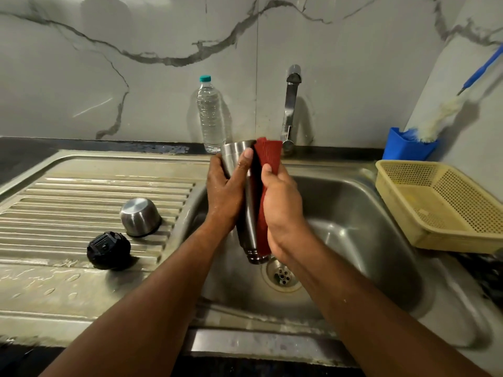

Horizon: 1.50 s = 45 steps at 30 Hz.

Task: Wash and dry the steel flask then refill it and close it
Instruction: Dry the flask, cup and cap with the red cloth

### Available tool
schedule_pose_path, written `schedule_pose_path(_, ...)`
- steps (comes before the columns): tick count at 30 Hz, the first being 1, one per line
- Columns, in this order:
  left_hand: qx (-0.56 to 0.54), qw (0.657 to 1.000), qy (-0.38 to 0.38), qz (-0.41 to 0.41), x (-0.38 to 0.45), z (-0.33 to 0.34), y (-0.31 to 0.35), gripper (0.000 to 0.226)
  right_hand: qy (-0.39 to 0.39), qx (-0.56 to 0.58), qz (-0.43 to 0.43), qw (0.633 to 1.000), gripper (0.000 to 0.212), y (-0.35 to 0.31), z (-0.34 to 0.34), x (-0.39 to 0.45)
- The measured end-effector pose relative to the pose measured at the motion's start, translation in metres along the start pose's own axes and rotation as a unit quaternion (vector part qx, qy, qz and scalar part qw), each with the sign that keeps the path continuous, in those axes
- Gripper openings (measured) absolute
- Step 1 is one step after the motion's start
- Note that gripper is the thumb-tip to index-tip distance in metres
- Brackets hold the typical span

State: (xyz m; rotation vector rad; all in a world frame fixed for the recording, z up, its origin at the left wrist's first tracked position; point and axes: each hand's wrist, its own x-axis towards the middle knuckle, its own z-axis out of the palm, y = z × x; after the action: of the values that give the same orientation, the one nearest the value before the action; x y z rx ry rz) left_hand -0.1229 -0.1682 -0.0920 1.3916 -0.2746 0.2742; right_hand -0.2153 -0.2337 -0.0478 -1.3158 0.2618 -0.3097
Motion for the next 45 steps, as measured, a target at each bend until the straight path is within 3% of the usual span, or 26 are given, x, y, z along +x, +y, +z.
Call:
schedule_pose_path(2, -0.006, 1.0, 0.02, 0.017, 0.003, -0.001, 0.006, 0.025, 0.046, -0.042, 0.086, 0.994, 0.024, 0.008, -0.002, 0.001)
schedule_pose_path(5, -0.003, 1.0, -0.026, 0.011, 0.003, 0.0, 0.006, 0.027, 0.061, -0.027, 0.211, 0.975, 0.027, 0.013, -0.012, 0.003)
schedule_pose_path(7, -0.01, 0.996, -0.084, -0.011, -0.001, 0.003, 0.003, 0.03, 0.079, -0.002, 0.191, 0.978, 0.028, 0.007, -0.013, 0.005)
schedule_pose_path(10, -0.029, 0.99, -0.135, -0.031, -0.008, 0.01, 0.0, 0.03, 0.089, 0.035, 0.049, 0.994, 0.031, -0.006, -0.016, 0.012)
schedule_pose_path(13, -0.05, 0.991, -0.123, -0.023, -0.015, 0.015, -0.001, 0.046, 0.07, 0.021, -0.064, 0.995, 0.038, -0.006, -0.01, 0.004)
schedule_pose_path(15, -0.022, 0.994, -0.104, 0.0, -0.015, 0.014, -0.002, 0.057, 0.061, 0.01, -0.094, 0.994, 0.041, 0.003, -0.006, 0.003)
schedule_pose_path(18, -0.018, 0.999, -0.038, 0.006, -0.006, 0.005, 0.003, 0.05, 0.032, -0.001, -0.042, 0.999, 0.023, 0.013, 0.002, 0.003)
schedule_pose_path(21, -0.009, 0.999, 0.05, 0.014, 0.003, -0.001, 0.009, 0.031, 0.073, -0.032, 0.084, 0.993, 0.026, 0.027, 0.001, 0.005)
schedule_pose_path(24, 0.029, 0.999, 0.032, 0.027, 0.002, 0.0, 0.005, 0.03, 0.102, 0.0, 0.171, 0.98, 0.024, 0.022, -0.002, 0.004)
schedule_pose_path(29, 0.023, 0.991, -0.129, 0.009, -0.012, 0.015, -0.008, 0.045, 0.119, 0.04, -0.074, 0.989, 0.032, 0.007, -0.006, 0.01)
schedule_pose_path(32, 0.028, 0.992, -0.125, 0.003, -0.018, 0.018, -0.009, 0.035, 0.102, -0.007, -0.137, 0.985, 0.048, 0.011, -0.006, 0.011)
schedule_pose_path(34, 0.038, 0.995, -0.084, 0.031, -0.015, 0.015, -0.003, 0.022, 0.09, -0.018, -0.111, 0.99, 0.044, 0.018, -0.003, 0.011)
schedule_pose_path(36, 0.031, 0.997, -0.029, 0.067, -0.008, 0.01, 0.004, 0.01, 0.086, -0.007, -0.021, 0.996, 0.028, 0.027, -0.001, 0.009)
schedule_pose_path(40, 0.009, 0.996, 0.011, 0.089, 0.001, 0.003, 0.012, 0.026, 0.101, 0.021, 0.195, 0.975, 0.026, 0.031, -0.005, 0.007)
schedule_pose_path(42, -0.004, 0.996, -0.012, 0.087, -0.003, 0.005, 0.011, 0.035, 0.109, 0.025, 0.186, 0.976, 0.026, 0.025, -0.006, 0.009)
schedule_pose_path(45, 0.031, 0.995, -0.056, 0.073, -0.009, 0.01, 0.007, 0.045, 0.104, 0.053, 0.089, 0.989, 0.026, 0.017, -0.008, 0.013)
